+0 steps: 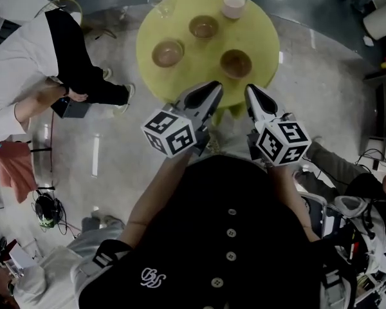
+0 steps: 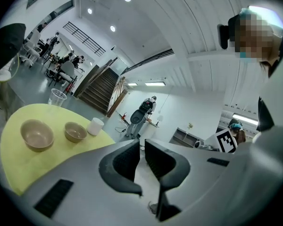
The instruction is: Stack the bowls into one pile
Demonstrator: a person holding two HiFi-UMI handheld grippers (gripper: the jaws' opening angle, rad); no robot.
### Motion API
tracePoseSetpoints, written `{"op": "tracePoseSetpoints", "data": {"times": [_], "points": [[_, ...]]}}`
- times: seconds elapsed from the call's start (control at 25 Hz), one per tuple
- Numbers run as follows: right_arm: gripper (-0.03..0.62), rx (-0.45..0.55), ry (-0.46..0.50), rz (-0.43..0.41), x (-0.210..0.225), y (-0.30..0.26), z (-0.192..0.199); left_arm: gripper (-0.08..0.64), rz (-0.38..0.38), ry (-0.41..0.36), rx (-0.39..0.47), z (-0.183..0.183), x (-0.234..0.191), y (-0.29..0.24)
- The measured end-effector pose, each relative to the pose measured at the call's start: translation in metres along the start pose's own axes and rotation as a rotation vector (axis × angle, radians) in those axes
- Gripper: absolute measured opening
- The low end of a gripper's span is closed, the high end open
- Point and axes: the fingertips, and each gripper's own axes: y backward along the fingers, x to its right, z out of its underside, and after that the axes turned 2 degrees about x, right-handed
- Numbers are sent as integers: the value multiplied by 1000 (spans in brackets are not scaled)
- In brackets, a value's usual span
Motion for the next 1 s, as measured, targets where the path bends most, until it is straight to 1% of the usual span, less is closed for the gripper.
{"op": "tracePoseSetpoints", "data": {"times": [0.16, 0.36, 0.56, 0.72, 0.8, 1.0], "points": [[5, -14, 2, 11, 6, -3, 3, 41, 16, 15, -11, 5, -1, -7], [5, -24, -12, 26, 25, 2, 10, 41, 20, 29, -31, 19, 0, -20], [5, -41, -23, 25, 44, -6, 12, 41, -6, 43, -38, 25, -10, -32], [5, -43, -16, 15, 25, -15, 12, 41, -23, 41, -28, 15, -20, -13], [5, -51, -18, 13, 26, -22, 10, 41, -34, 45, -28, 12, -26, -14], [5, -100, -33, 25, 42, -32, 17, 41, -50, 91, -69, 20, -41, -25]]}}
